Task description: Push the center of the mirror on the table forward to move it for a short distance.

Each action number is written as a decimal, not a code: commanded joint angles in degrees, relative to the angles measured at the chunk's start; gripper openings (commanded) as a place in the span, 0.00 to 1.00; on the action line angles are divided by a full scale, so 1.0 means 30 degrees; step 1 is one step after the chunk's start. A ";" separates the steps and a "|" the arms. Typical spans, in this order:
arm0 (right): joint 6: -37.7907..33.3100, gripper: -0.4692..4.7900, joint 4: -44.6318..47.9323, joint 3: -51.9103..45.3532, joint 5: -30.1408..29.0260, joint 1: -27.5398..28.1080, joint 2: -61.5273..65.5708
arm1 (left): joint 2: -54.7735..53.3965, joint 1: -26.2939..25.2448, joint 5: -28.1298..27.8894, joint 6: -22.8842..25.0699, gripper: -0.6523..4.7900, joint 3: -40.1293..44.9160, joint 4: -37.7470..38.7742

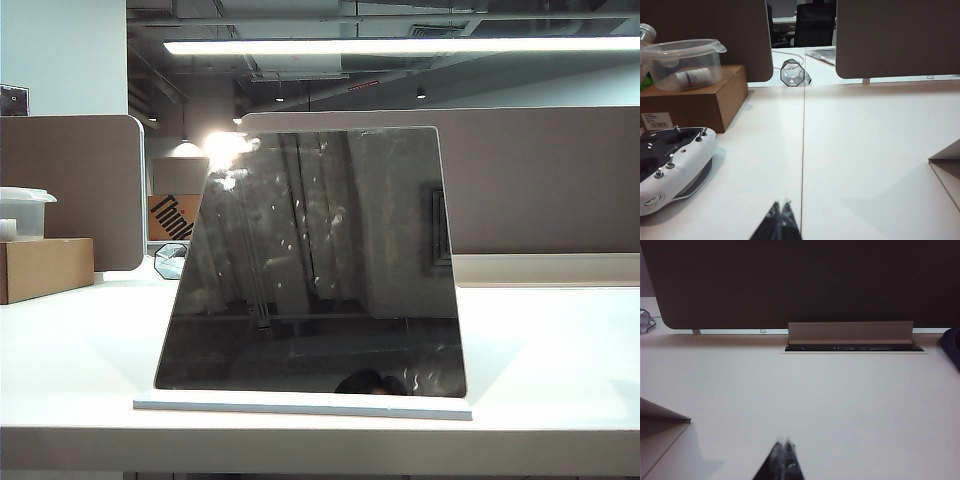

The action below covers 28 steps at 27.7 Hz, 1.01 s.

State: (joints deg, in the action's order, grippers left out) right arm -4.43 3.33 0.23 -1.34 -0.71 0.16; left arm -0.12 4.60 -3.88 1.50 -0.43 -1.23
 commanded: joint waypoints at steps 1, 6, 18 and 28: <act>-0.0015 0.08 0.0262 -0.0036 0.0036 -0.0036 0.0007 | -0.0015 0.0029 0.0022 0.0007 0.11 0.0015 -0.0175; -0.0015 0.08 0.0262 -0.0036 0.0036 -0.0029 0.0007 | -0.0015 0.0022 0.0022 0.0007 0.11 0.0015 -0.0175; -0.2237 0.08 0.0270 -0.0029 -0.1880 -0.0051 0.0015 | -0.0015 0.4532 -0.0481 0.0007 0.11 0.0015 -0.0175; -1.5293 0.08 0.2419 0.0007 -1.0754 -0.0656 0.0015 | -0.0015 1.0265 0.0801 0.0007 0.11 0.0015 -0.0182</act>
State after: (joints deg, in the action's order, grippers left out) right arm -42.96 6.04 0.25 -29.19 -1.76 0.19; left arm -0.14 35.38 -3.84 1.50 -0.43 -1.23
